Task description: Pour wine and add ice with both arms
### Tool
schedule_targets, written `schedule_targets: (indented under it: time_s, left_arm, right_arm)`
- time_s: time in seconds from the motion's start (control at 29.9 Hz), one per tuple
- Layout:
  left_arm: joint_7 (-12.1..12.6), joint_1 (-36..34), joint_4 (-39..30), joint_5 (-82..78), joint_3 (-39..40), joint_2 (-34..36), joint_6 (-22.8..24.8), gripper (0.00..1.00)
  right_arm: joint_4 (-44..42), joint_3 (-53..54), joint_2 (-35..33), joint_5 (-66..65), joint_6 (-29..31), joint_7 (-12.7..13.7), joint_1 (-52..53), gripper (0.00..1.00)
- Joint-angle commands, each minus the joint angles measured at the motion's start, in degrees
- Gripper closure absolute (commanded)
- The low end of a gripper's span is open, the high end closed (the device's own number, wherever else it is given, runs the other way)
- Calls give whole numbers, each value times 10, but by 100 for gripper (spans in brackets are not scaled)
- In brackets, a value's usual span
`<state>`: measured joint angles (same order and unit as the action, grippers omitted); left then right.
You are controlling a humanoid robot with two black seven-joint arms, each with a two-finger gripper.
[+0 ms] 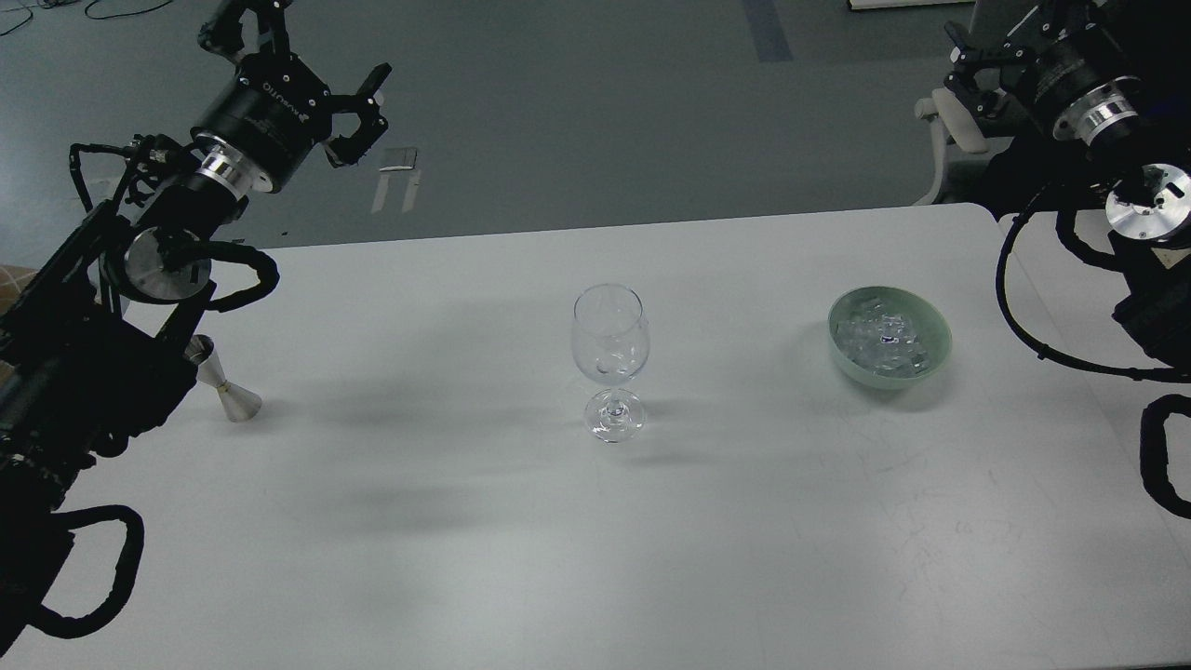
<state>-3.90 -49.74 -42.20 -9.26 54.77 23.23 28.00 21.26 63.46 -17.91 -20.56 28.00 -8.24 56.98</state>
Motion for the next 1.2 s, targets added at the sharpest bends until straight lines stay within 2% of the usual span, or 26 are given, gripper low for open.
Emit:
schedule_targets:
  time_s: [0.0, 0.3, 0.5, 0.6, 0.97, 1.17]
  left_arm:
    - [-1, 3, -2, 0, 4, 2, 0, 1]
    - [3, 1, 5, -3, -4, 2, 0, 1]
    - [13, -21, 55, -7, -4, 2, 0, 1]
    - [5, -19, 55, -8, -5, 0, 0, 1]
    - [34, -15, 49, -2, 3, 4, 0, 1]
    - [33, 7, 40, -4, -1, 3, 0, 1]
  right_arm:
    - [0, 0, 0, 0, 0, 0, 0, 0]
    - [1, 0, -1, 0, 0, -1, 0, 0]
    - [3, 0, -1, 0, 0, -1, 1, 0]
    - [3, 0, 0, 0, 0, -1, 1, 0]
    - [4, 0, -1, 0, 0, -2, 0, 0]
    - [8, 0, 0, 1, 0, -2, -1, 0]
